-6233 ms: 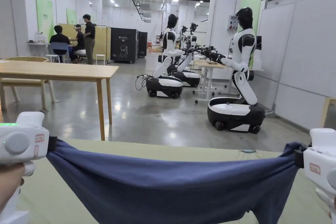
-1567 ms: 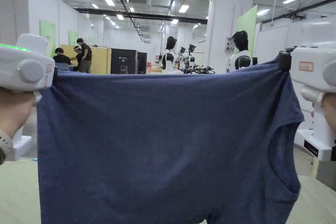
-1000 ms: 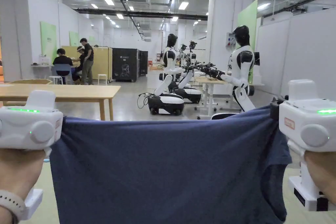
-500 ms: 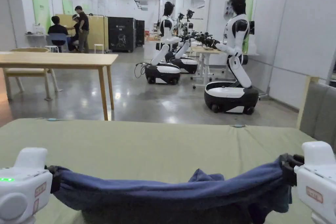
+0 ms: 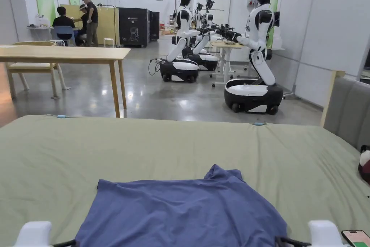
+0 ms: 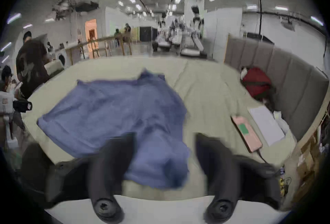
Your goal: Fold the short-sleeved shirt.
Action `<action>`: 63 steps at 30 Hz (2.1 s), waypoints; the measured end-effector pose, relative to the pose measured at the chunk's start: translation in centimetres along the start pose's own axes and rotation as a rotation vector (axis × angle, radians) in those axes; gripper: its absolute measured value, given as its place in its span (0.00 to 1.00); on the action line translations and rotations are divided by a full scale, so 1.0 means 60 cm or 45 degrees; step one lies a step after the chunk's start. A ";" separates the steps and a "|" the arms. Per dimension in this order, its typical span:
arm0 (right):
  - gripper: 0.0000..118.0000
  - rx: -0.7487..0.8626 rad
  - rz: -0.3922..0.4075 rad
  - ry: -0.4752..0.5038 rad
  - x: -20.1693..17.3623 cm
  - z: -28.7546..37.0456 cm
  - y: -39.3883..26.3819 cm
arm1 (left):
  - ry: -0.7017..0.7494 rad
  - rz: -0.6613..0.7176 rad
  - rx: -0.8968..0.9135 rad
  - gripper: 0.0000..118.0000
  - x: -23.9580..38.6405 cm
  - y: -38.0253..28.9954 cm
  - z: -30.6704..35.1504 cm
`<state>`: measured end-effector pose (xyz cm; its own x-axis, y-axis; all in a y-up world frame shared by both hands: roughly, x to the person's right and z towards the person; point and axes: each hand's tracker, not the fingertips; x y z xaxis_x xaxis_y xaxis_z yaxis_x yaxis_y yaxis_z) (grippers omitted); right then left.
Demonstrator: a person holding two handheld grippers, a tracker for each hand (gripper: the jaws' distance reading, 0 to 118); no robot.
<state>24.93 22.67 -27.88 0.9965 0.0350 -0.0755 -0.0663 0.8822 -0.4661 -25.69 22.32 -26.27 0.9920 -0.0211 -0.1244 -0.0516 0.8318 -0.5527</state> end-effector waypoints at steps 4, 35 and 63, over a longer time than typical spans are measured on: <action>0.95 0.215 -0.095 0.132 -0.092 0.042 0.056 | -0.116 -0.010 0.293 0.80 0.072 0.035 0.038; 0.01 -0.013 0.116 0.245 -0.232 -0.008 0.009 | -0.154 0.042 -0.255 0.97 -0.133 -0.130 -0.099; 0.97 -0.399 0.129 -0.108 0.061 -0.022 -0.140 | -0.182 -0.022 -0.324 0.08 -0.022 -0.077 -0.083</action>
<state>29.08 14.76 -25.41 0.9838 0.1657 -0.0678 -0.1643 0.6854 -0.7094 -27.36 15.73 -27.66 0.9982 0.0597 -0.0057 -0.0440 0.6657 -0.7449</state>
